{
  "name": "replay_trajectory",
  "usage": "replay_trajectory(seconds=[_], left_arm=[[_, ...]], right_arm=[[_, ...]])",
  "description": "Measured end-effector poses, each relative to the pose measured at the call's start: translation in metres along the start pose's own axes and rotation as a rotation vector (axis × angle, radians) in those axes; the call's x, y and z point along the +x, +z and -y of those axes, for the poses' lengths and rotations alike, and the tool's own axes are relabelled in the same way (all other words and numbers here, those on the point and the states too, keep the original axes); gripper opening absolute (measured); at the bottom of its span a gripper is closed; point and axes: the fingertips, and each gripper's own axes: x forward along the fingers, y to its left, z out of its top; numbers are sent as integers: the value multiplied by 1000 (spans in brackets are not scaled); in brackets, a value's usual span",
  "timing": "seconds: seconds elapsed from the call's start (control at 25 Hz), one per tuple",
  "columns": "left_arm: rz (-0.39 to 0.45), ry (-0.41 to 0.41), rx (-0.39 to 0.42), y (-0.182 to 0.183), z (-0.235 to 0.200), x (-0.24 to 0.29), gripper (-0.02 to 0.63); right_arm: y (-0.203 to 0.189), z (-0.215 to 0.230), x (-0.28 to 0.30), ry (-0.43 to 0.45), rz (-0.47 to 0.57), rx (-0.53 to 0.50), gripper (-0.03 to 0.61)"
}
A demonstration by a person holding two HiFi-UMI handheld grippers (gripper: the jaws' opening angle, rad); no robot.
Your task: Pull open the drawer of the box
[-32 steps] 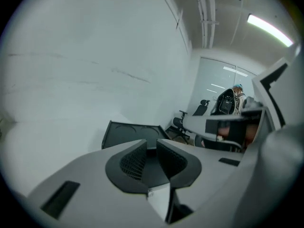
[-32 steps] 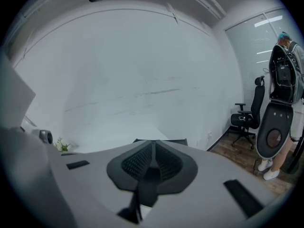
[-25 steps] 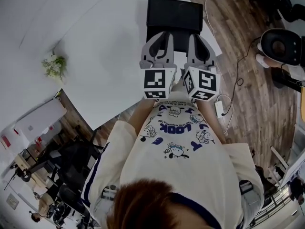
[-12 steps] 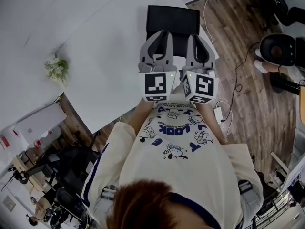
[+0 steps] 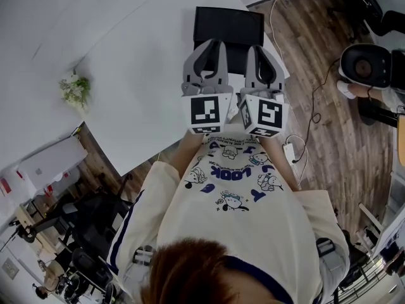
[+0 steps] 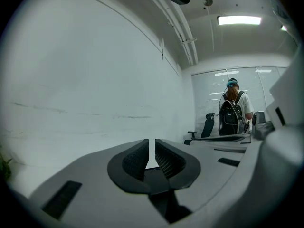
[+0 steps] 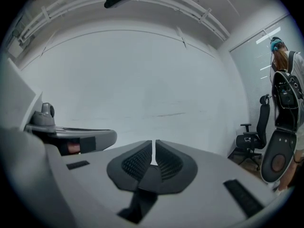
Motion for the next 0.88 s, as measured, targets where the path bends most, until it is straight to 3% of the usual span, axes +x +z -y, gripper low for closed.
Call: replay_trajectory(seconds=[0.88], left_arm=[[-8,0,4,-2,2,-5,50]], right_arm=[[0,-5,-4,11,8,16,43]])
